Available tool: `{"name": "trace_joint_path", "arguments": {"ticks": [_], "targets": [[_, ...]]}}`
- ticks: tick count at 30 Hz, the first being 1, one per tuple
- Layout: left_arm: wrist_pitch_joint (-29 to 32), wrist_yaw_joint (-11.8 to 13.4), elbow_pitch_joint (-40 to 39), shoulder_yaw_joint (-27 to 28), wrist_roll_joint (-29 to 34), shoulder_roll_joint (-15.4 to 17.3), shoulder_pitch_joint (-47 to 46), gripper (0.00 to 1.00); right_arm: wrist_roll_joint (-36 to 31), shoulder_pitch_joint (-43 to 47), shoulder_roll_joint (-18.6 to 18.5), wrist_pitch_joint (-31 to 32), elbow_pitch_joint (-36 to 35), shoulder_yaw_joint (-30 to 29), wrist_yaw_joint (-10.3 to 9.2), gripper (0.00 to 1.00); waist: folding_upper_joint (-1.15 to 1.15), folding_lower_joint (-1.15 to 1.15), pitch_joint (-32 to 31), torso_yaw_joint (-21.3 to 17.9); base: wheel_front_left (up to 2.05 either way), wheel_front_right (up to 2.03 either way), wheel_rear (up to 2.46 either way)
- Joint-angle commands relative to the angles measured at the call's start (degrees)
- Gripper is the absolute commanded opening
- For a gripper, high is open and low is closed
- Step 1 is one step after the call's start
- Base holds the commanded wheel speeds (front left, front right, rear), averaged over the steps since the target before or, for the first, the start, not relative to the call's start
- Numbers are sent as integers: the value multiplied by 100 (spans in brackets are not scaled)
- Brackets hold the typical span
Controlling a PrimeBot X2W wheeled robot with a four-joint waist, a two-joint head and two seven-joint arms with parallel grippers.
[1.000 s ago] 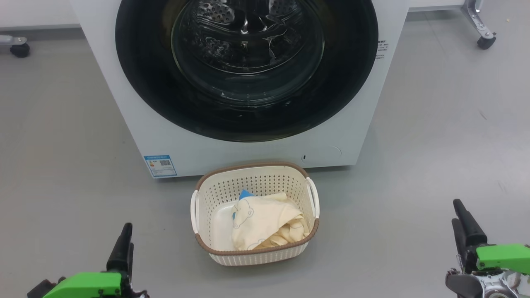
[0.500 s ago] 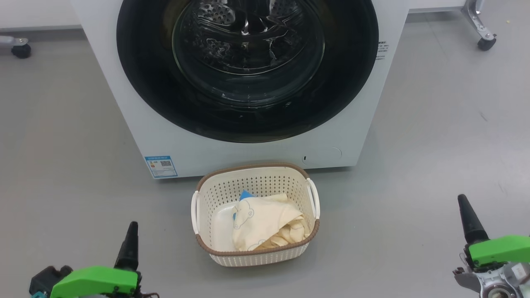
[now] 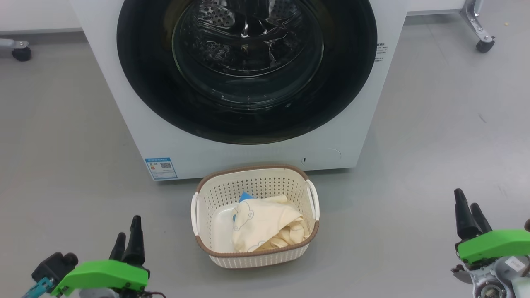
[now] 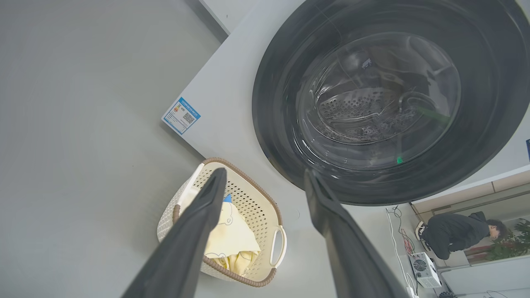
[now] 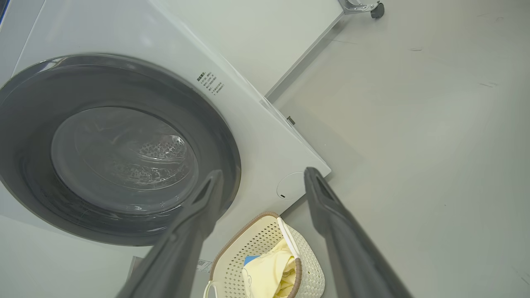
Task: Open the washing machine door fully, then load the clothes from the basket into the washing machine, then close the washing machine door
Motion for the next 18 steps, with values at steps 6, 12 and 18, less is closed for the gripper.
{"name": "trace_joint_path", "arguments": {"ticks": [6, 12, 18], "targets": [[-147, 30, -223, 17, 543, 123, -345, 100, -587, -245, -59, -82, -320, 107, -8, 100, 0, 0, 5, 24, 0, 0, 0], [-247, 38, -225, -52, 986, 132, -392, 100, -1075, -233, -16, -99, -442, 169, -9, 100, 0, 0, -3, 35, 0, 0, 0], [-347, 54, -237, -121, 1419, 127, -439, 100, -1569, -270, 29, -129, -495, -34, -10, 100, 0, 0, 0, 47, 0, 0, 0]]}}
